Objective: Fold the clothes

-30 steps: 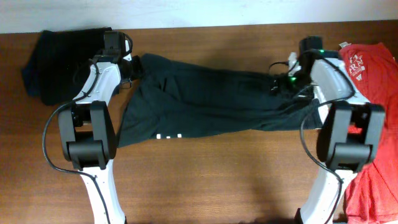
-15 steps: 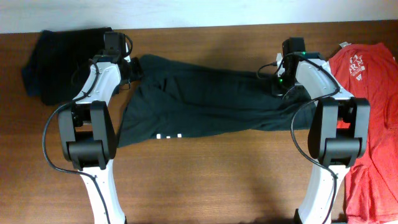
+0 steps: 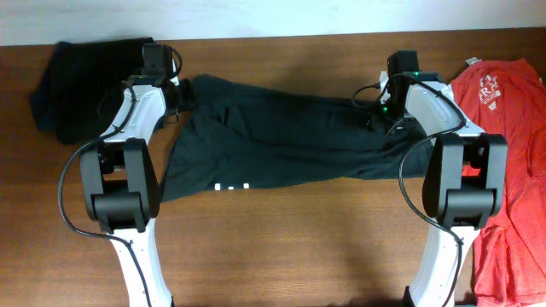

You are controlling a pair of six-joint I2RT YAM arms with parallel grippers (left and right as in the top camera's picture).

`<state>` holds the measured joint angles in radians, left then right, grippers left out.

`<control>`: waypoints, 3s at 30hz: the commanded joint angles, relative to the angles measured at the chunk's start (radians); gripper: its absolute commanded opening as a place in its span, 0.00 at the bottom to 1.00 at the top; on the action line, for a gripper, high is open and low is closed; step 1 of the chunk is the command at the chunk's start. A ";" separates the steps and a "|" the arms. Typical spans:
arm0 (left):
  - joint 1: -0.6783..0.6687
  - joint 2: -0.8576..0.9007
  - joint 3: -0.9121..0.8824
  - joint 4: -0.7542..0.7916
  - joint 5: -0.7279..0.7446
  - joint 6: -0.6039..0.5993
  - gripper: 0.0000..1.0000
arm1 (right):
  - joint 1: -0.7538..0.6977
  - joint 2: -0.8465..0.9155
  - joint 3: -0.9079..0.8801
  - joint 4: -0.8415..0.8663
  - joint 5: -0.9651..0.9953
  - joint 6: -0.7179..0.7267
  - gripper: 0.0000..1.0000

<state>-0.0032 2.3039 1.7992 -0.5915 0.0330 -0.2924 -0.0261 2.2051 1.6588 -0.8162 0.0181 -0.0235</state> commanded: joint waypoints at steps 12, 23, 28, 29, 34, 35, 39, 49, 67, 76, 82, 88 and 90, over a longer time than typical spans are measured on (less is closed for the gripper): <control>0.006 -0.134 0.019 -0.031 -0.014 0.001 0.01 | -0.023 0.013 0.173 -0.122 -0.001 0.111 0.04; 0.006 -0.312 0.019 -0.249 -0.008 -0.011 0.01 | -0.083 0.012 0.470 -0.438 0.176 0.266 0.04; -0.005 -0.341 0.017 -0.555 0.083 -0.010 0.01 | -0.107 0.012 0.470 -0.488 0.178 0.238 0.04; -0.015 -0.341 0.017 -0.589 0.082 -0.010 0.01 | -0.107 0.012 0.470 -0.502 0.178 0.238 0.04; -0.054 -0.340 -0.069 -0.717 0.023 -0.010 0.01 | -0.112 0.012 0.470 -0.610 0.245 0.246 0.04; -0.054 -0.340 -0.108 -0.727 0.022 -0.010 0.01 | -0.114 0.012 0.469 -0.629 0.245 0.246 0.04; -0.055 -0.340 -0.236 -0.718 0.022 -0.010 0.01 | -0.113 0.012 0.448 -0.632 0.245 0.246 0.25; -0.067 -0.341 -0.023 -0.846 0.024 -0.010 0.26 | -0.112 0.012 0.434 -0.639 0.131 0.262 0.73; 0.021 0.056 -0.045 -0.418 -0.068 0.129 0.01 | -0.110 0.012 -0.085 -0.257 -0.034 0.179 0.06; 0.120 -0.115 -0.042 -0.505 -0.212 -0.036 0.01 | -0.066 -0.057 0.145 -0.397 -0.044 0.253 0.06; 0.023 -0.182 -0.045 -0.517 -0.203 -0.037 0.03 | 0.120 -0.035 0.183 -0.290 -0.153 0.053 0.16; 0.030 -0.181 -0.180 -0.470 -0.183 -0.036 0.01 | 0.109 0.098 0.138 -0.292 0.006 0.163 0.07; 0.049 -0.179 -0.267 -0.411 -0.179 -0.037 0.01 | 0.071 0.098 0.097 -0.270 0.005 0.183 0.07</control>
<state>0.0204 2.1376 1.6161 -1.0367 -0.1528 -0.3157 0.0898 2.2974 1.8030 -1.1011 -0.0418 0.1249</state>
